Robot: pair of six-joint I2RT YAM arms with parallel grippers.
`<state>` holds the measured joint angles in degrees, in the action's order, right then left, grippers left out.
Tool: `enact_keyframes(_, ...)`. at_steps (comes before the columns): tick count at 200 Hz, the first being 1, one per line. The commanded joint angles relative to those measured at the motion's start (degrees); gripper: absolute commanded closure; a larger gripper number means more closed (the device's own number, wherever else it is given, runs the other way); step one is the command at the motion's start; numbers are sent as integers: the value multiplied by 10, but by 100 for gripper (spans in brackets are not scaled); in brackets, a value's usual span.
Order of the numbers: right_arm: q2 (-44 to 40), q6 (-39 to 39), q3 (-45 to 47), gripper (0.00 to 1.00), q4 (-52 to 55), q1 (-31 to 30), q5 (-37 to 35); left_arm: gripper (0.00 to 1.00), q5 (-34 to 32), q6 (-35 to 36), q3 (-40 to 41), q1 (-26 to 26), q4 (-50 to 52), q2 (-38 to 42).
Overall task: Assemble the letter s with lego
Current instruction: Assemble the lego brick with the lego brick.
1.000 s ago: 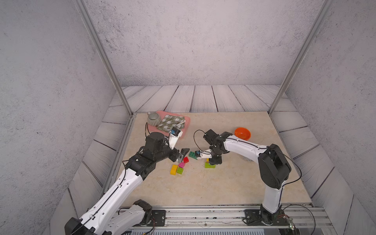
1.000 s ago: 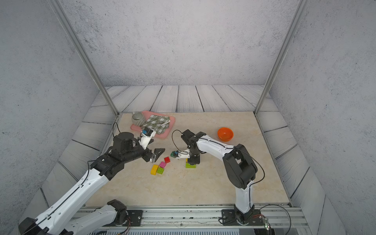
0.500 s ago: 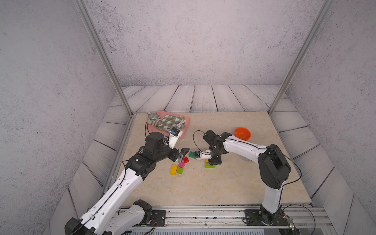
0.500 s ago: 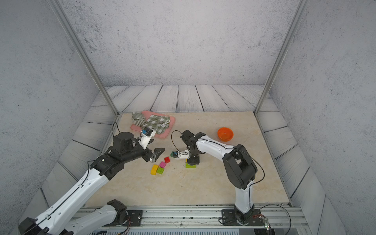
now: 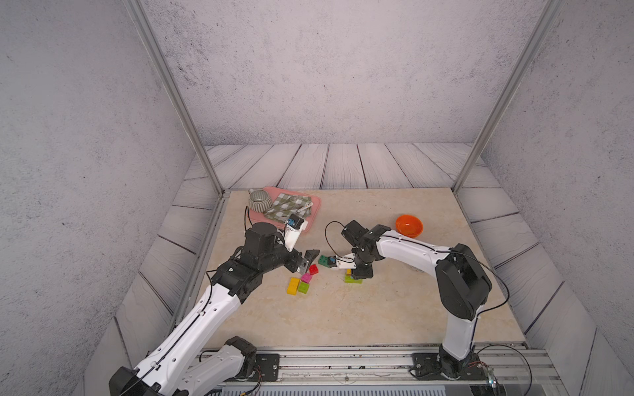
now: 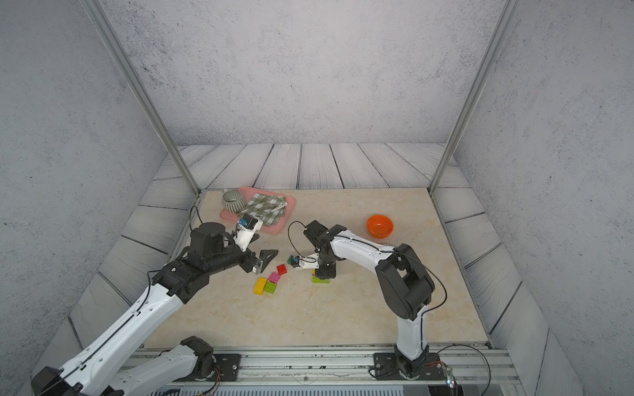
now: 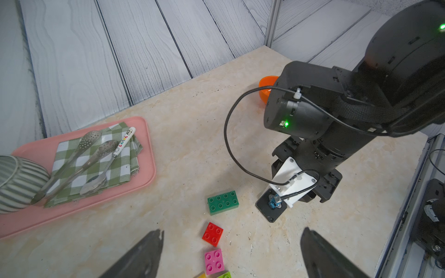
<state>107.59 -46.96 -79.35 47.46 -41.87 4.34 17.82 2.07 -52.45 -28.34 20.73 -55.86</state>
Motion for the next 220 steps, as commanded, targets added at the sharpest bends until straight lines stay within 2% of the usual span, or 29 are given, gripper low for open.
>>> enact_keyframes(1, 36, -3, -5, 77, 27, -1, -25, 5, 7, -4, 4, 6, -6, 5)
enact_keyframes(46, 49, 5, 7, 78, 17, -1, -43, 5, 7, -4, 4, 6, -5, 7)
enact_keyframes(99, 36, 18, 54, 78, -16, -2, -33, 5, 8, -4, 4, 7, -5, 6)
enact_keyframes(141, 37, 12, 45, 78, -11, -1, -30, 5, 8, -4, 5, 7, -5, 4)
enact_keyframes(220, 15, 5, 8, 66, 14, 6, -30, 5, 8, -4, 4, 7, -6, 4)
